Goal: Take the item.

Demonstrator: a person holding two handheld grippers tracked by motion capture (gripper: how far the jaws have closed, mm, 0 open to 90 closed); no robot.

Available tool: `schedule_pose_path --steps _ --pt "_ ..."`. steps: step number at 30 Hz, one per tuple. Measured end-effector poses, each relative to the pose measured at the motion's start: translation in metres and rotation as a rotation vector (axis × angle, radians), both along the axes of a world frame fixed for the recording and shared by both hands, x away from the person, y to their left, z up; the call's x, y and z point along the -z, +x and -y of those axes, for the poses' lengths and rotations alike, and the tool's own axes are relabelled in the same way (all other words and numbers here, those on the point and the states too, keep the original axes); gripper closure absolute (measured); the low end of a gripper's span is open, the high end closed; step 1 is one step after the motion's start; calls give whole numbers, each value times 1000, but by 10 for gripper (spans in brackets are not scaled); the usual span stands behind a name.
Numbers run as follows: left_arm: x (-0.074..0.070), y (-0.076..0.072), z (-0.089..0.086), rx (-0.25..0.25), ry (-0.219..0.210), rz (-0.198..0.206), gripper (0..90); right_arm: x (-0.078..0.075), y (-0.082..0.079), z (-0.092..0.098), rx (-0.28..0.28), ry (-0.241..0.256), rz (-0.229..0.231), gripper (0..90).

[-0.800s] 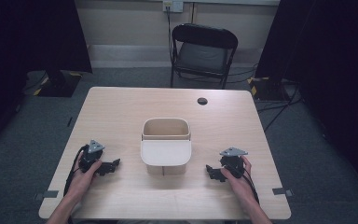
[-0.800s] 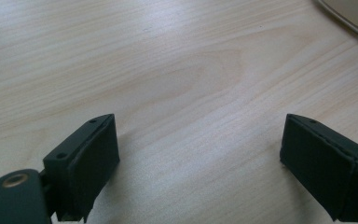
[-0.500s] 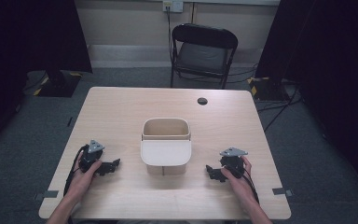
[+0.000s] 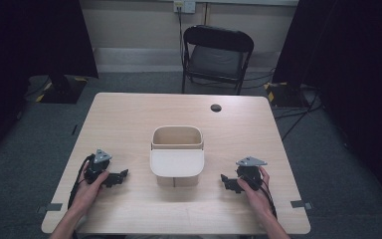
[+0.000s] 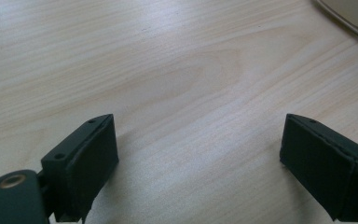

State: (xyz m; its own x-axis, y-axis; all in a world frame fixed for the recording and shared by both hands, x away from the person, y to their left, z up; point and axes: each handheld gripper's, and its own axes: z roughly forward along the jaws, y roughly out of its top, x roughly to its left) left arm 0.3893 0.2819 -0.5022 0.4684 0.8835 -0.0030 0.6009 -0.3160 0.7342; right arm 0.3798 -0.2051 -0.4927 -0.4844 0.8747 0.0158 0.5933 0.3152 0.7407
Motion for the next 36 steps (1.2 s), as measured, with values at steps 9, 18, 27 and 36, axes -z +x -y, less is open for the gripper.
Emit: schedule_pose_path --steps 9,18,27,36 --pt "0 0 0 0 0 0 106 -9 -3 1 -24 52 17 151" --pt "0 0 0 0 0 0 106 -17 -8 0 -56 81 33 152" --pt "0 0 0 -1 0 0 106 -25 -10 -6 -97 101 58 151" --pt "0 0 0 0 0 -1 106 -34 -16 -17 -154 133 87 151"
